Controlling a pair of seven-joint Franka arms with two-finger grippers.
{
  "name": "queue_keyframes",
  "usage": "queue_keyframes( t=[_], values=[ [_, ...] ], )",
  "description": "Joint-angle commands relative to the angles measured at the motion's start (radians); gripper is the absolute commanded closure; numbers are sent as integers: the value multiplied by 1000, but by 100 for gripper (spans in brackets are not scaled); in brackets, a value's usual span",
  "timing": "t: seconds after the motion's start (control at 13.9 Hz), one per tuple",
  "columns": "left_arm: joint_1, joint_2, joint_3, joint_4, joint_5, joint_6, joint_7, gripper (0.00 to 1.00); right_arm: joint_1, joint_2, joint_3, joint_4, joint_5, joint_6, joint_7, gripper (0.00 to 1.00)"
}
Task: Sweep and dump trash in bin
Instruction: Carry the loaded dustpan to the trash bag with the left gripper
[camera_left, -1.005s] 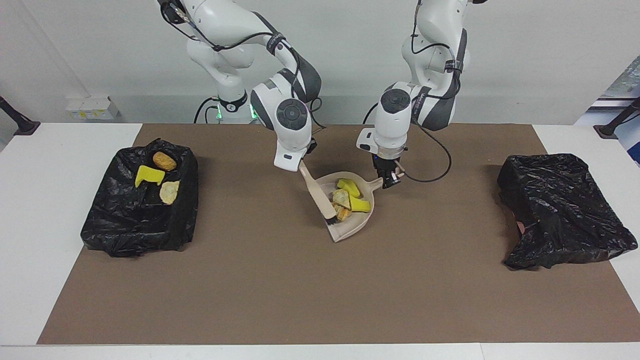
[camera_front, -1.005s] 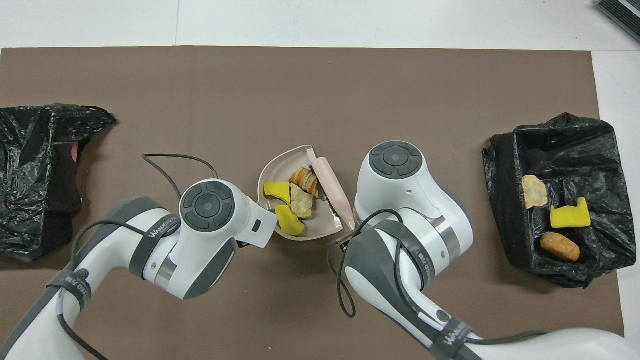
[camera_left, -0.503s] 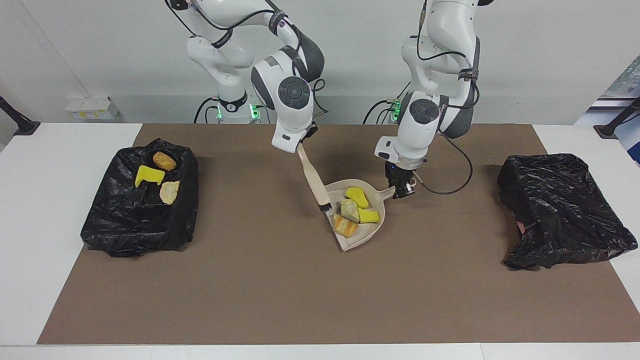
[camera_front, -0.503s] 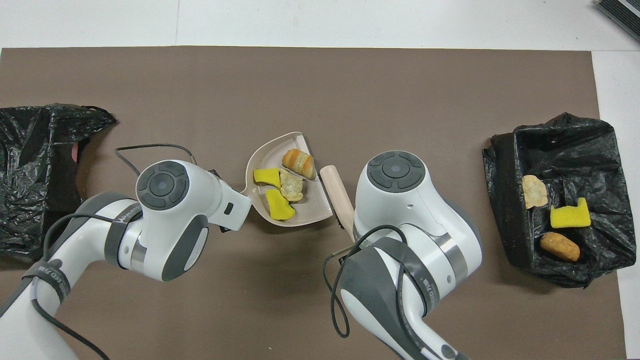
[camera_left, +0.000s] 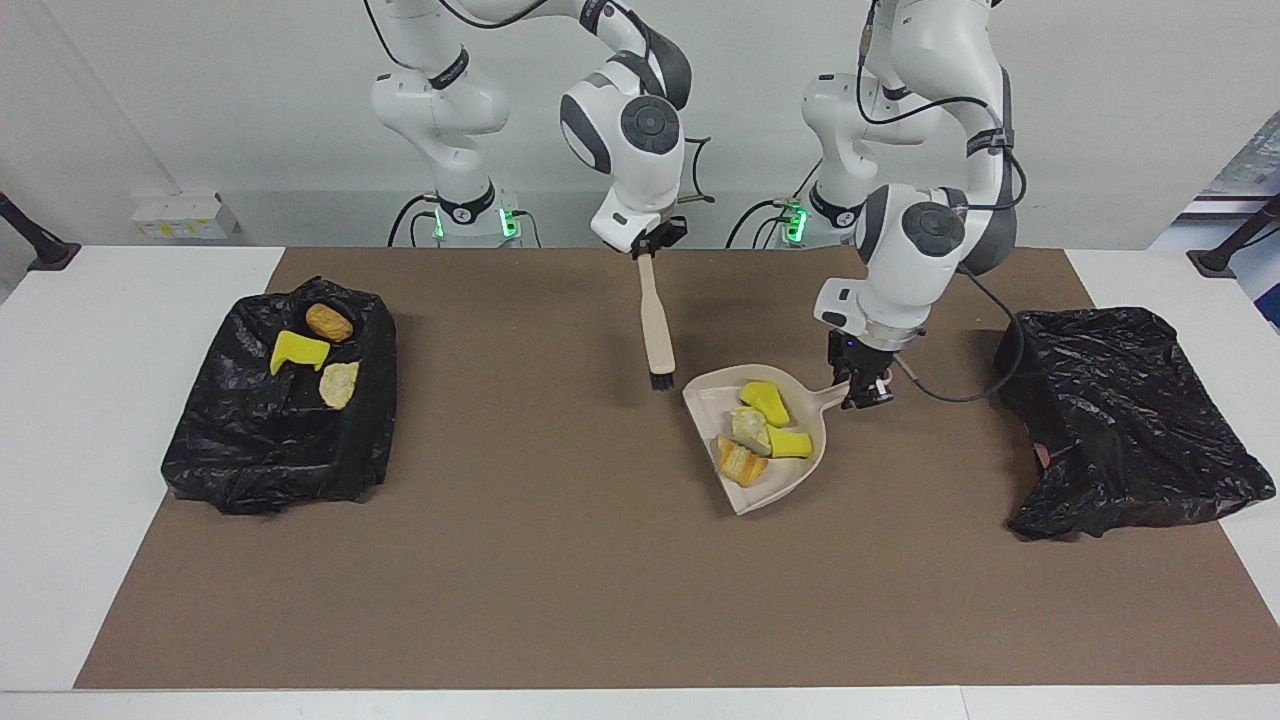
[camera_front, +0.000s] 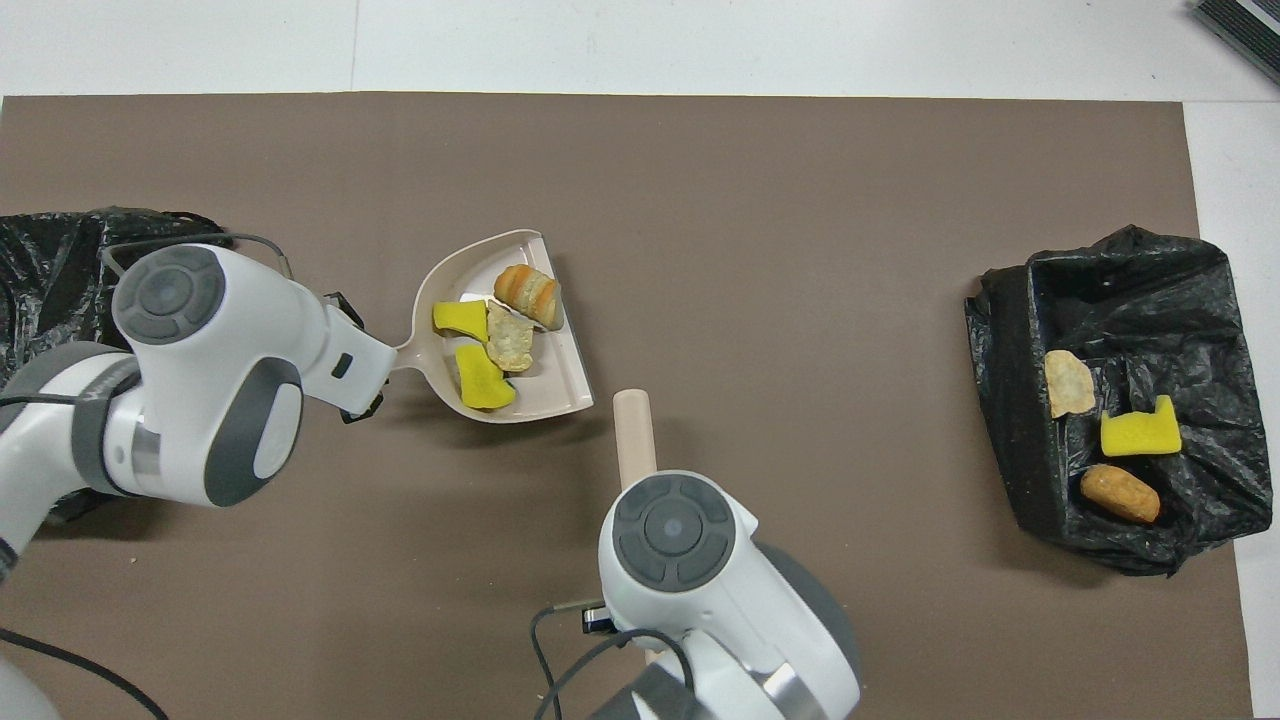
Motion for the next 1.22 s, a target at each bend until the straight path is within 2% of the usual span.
queue_keyframes(
  t=[0.0, 0.14, 0.36, 0.57, 0.79, 1.01, 1.08, 1.15],
  values=[
    [101, 13, -7, 115, -29, -123, 148, 100, 60, -64, 0, -66, 76, 53, 118, 100],
    [169, 46, -7, 216, -29, -224, 258, 100, 113, -53, 0, -75, 83, 80, 190, 100],
    [290, 48, -7, 290, -27, -300, 371, 100, 202, 21, 0, -87, 83, 168, 269, 100],
    [402, 63, -7, 377, -27, -369, 536, 100, 215, 58, 0, -115, 74, 225, 257, 100],
    [537, 65, -4, 387, -20, -381, 749, 100, 232, 58, 0, -157, 69, 246, 232, 100],
    [655, 63, 5, 388, -1, -336, 901, 100, 243, 56, 0, -202, 67, 289, 203, 100],
    [689, 63, 5, 390, 13, -308, 944, 100, 246, 55, 0, -207, 67, 298, 192, 97],
    [727, 68, 5, 409, 28, -286, 972, 100, 246, 56, -2, -207, 67, 297, 191, 84]
  ],
)
